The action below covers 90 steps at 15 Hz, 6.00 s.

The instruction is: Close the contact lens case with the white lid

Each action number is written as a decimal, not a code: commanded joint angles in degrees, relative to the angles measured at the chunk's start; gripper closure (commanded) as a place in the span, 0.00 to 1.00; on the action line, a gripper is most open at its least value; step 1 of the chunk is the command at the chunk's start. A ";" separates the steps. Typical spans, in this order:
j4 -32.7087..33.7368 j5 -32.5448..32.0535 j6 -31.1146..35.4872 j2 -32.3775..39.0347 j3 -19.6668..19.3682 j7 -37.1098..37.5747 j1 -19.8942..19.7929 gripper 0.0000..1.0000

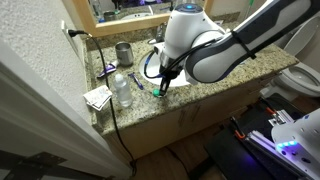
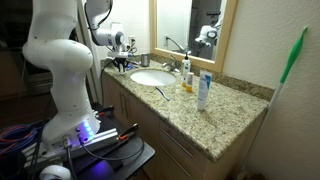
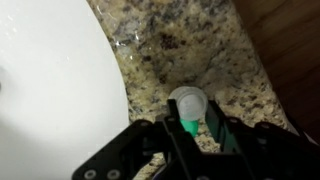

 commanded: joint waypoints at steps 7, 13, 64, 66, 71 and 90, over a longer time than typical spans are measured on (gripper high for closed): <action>2.24 -3.20 0.21 2.81 -1.48 0.45 0.99 0.92; 2.87 -4.63 0.18 3.31 -1.72 0.73 1.71 0.92; 5.02 -3.11 -19.10 -3.03 -1.28 9.63 3.50 0.68; 5.95 -3.05 -19.65 -3.04 -1.07 9.40 3.54 0.92; 9.51 0.78 -21.37 1.04 -1.44 7.66 2.00 0.92; 12.83 5.36 -21.85 4.76 -2.10 7.55 1.50 0.68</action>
